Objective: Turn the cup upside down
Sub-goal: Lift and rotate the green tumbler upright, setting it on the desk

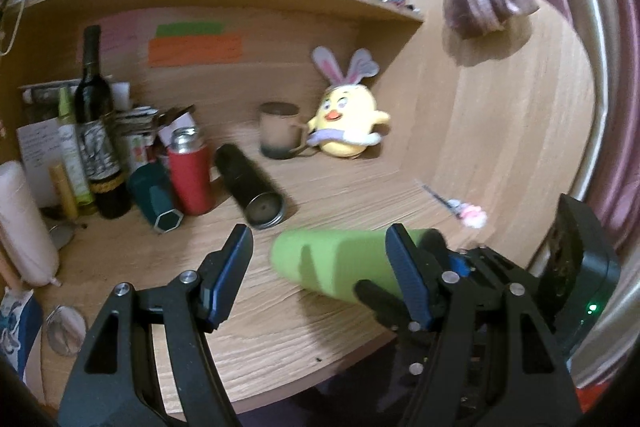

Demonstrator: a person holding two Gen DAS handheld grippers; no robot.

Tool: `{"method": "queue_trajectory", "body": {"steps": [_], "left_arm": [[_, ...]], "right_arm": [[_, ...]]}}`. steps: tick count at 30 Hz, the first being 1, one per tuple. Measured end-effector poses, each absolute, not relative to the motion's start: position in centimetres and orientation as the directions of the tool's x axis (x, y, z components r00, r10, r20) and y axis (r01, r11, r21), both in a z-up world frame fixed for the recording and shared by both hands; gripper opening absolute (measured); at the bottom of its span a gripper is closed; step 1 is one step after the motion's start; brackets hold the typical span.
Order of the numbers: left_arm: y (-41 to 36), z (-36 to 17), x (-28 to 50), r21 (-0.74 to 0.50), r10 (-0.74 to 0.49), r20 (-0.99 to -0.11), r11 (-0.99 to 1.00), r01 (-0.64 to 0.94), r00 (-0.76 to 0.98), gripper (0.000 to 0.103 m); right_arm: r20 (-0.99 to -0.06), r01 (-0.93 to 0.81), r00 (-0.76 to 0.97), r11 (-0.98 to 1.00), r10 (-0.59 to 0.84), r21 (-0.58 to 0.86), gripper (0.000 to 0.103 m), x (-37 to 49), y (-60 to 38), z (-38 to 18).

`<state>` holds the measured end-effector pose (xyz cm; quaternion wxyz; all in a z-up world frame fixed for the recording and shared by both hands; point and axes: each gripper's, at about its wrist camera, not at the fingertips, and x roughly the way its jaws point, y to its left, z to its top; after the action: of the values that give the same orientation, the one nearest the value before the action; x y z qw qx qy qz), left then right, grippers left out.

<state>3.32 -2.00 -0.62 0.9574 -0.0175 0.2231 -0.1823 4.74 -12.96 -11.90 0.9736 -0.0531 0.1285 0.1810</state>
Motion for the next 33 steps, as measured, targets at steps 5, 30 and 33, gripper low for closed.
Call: {"method": "queue_trajectory", "body": {"steps": [5, 30, 33], "left_arm": [[-1.8, 0.9, 4.2, -0.143, -0.419, -0.408, 0.907, 0.396, 0.811, 0.069], [2.0, 2.6, 13.8, -0.136, -0.329, -0.469, 0.944, 0.301, 0.82, 0.071], [2.5, 2.4, 14.3, -0.137, -0.316, -0.468, 0.948, 0.286, 0.825, 0.072]], "right_arm": [[-0.244, -0.396, 0.896, 0.917, 0.372, -0.056, 0.063, 5.3, -12.3, -9.9], [-0.289, -0.495, 0.823, 0.867, 0.49, 0.061, 0.064, 14.7, -9.4, -7.7], [-0.321, -0.512, 0.801, 0.856, 0.506, 0.071, 0.065, 15.2, -9.0, -8.6]]}}
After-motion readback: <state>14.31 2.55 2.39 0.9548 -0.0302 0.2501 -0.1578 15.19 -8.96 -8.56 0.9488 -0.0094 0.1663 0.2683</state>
